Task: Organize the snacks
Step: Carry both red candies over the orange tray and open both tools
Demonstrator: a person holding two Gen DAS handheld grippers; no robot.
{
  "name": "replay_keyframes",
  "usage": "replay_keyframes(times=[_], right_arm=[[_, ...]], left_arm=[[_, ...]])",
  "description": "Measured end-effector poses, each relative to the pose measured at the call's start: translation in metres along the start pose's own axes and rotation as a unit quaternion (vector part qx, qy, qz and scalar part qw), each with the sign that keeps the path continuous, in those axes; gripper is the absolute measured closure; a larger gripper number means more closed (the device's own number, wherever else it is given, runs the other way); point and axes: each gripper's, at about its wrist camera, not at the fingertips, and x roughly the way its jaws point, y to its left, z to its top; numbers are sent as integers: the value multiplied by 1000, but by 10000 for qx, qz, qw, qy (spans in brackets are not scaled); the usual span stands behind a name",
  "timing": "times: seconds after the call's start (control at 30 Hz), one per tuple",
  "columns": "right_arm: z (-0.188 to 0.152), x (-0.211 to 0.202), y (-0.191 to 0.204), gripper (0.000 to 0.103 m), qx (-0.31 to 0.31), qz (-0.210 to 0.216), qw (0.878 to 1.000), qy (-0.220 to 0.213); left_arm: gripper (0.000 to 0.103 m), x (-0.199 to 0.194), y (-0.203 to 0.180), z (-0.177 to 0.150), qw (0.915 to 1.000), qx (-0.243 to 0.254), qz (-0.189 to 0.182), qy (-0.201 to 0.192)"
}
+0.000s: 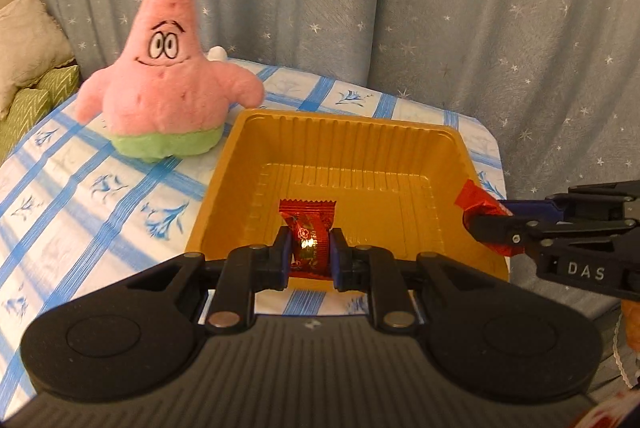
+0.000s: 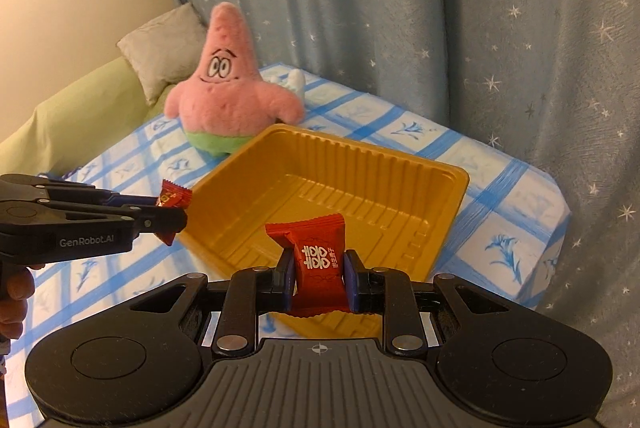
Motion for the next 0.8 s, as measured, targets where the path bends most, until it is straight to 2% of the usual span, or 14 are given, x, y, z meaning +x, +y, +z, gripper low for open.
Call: replay_keyframes(times=[0.4, 0.8], right_arm=[[8, 40, -21, 78, 219, -47, 9995, 244], [13, 56, -35, 78, 382, -72, 9986, 346]], left_arm=[[86, 60, -5, 23, 9992, 118, -81, 375], [84, 91, -9, 29, 9980, 191, -153, 586]])
